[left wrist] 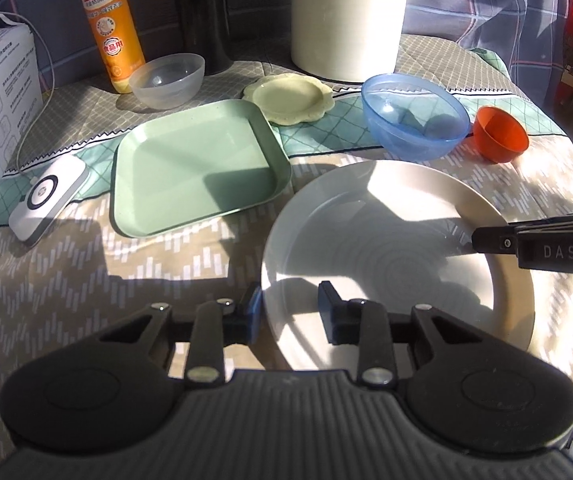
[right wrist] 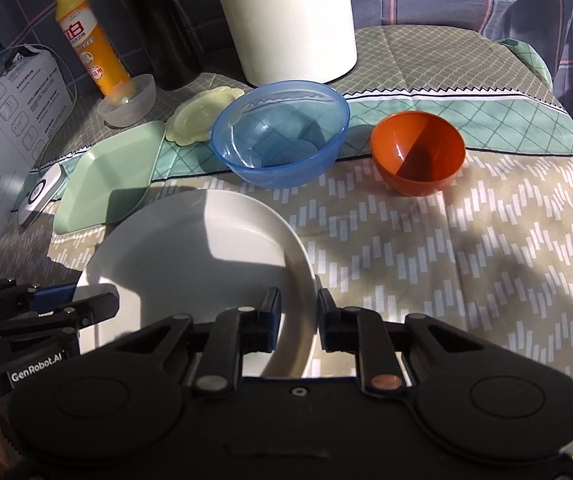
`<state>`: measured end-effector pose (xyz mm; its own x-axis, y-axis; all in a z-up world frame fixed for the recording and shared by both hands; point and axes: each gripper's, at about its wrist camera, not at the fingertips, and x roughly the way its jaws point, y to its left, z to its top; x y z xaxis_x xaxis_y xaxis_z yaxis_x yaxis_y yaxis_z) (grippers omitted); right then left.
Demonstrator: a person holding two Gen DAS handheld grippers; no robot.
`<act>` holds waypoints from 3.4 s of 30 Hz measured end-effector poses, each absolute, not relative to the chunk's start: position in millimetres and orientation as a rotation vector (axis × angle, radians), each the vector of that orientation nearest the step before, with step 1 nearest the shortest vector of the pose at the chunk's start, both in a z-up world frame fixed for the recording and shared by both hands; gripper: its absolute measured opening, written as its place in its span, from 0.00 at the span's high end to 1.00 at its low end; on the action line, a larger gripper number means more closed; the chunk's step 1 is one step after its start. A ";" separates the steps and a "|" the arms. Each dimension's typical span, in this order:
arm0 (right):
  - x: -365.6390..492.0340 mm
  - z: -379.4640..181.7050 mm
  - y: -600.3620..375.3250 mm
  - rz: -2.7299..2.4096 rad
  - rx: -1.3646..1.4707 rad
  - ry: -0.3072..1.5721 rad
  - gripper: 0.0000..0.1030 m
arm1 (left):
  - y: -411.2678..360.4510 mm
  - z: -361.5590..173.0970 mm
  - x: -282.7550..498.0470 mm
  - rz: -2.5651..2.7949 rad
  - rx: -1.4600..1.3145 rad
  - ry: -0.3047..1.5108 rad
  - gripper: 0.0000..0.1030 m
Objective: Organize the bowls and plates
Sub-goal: 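Close the left gripper on the white plate rim while the right gripper grips it too, then lift the white plate with both grippers toward the instruction sheet and open them, then move both grippers to the green square plate and close on its rim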
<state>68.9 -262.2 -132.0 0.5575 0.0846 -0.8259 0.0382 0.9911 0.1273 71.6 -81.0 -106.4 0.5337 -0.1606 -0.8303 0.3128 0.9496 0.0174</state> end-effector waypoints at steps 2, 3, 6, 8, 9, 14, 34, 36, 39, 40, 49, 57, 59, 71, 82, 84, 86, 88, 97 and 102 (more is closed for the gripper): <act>69.7 -134.0 -259.6 0.034 0.106 0.960 0.82 | -79.9 -107.0 72.1 -0.283 0.163 0.969 0.70; 70.3 -134.8 -258.3 0.032 0.097 0.949 0.82 | -80.1 -106.7 72.2 -0.283 0.164 0.971 0.67; 72.5 -135.3 -252.4 0.008 0.090 0.936 0.81 | -81.9 -106.4 71.6 -0.292 0.165 0.972 0.65; 74.5 -133.3 -249.1 0.009 0.099 0.956 0.81 | -83.3 -104.2 69.3 -0.262 0.184 0.970 0.65; 73.8 -131.7 -248.6 0.018 0.112 0.965 0.81 | -81.8 -102.5 68.3 -0.250 0.184 0.965 0.66; 62.0 -115.1 -238.0 0.056 0.109 0.959 0.81 | -68.8 -87.5 65.0 -0.221 0.155 0.963 0.66; 47.4 -75.5 -94.6 0.365 -0.064 0.956 0.81 | 75.5 -45.4 5.7 0.095 -0.033 0.934 0.66; 45.8 -76.3 -80.1 0.390 -0.081 0.964 0.81 | 89.1 -45.9 -1.4 0.124 -0.047 0.939 0.66; 46.2 -79.4 -59.2 0.429 -0.104 0.982 0.81 | 107.6 -49.2 -14.9 0.157 -0.070 0.948 0.66; 46.1 -81.1 -53.3 0.439 -0.111 0.989 0.81 | 112.0 -50.8 -18.4 0.164 -0.077 0.953 0.66; 37.9 -98.8 -20.5 0.459 -0.158 1.049 0.81 | 135.9 -66.4 -29.7 0.187 -0.107 0.981 0.66; 45.1 -114.3 -15.7 0.435 -0.190 1.070 0.81 | 135.2 -86.0 -24.7 0.160 -0.096 1.022 0.66; 45.2 -117.8 -16.6 0.428 -0.200 1.078 0.81 | 134.1 -89.6 -24.0 0.152 -0.099 1.031 0.66; 44.1 -128.8 -13.3 0.420 -0.239 1.096 0.77 | 135.7 -100.4 -21.5 0.124 -0.097 1.047 0.64; 41.6 -115.7 -17.6 0.388 -0.239 1.046 0.03 | 138.7 -85.1 -24.2 0.181 -0.057 0.984 0.00; 42.1 -112.4 -22.7 0.376 -0.226 1.037 0.01 | 144.0 -82.6 -22.8 0.191 -0.081 0.987 0.00; 42.2 -109.7 -28.4 0.366 -0.209 1.031 0.00 | 148.0 -81.2 -22.0 0.205 -0.103 0.989 0.00; 41.5 -106.6 -35.2 0.357 -0.186 1.026 0.00 | 150.1 -80.0 -21.8 0.215 -0.113 0.990 0.00; 40.8 -93.5 -57.1 0.333 -0.107 0.997 0.00 | 135.5 -68.4 -20.4 0.192 -0.077 0.966 0.00; 38.6 -90.4 -67.6 0.322 -0.072 0.986 0.00 | 118.2 -64.2 -17.0 0.154 -0.035 0.960 0.00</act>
<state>38.6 -67.6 -90.4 0.5092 0.2344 -0.8281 -0.2995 0.9503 0.0849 -17.0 118.2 -64.2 0.5631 0.1155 -0.8183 -0.1466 0.9884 0.0387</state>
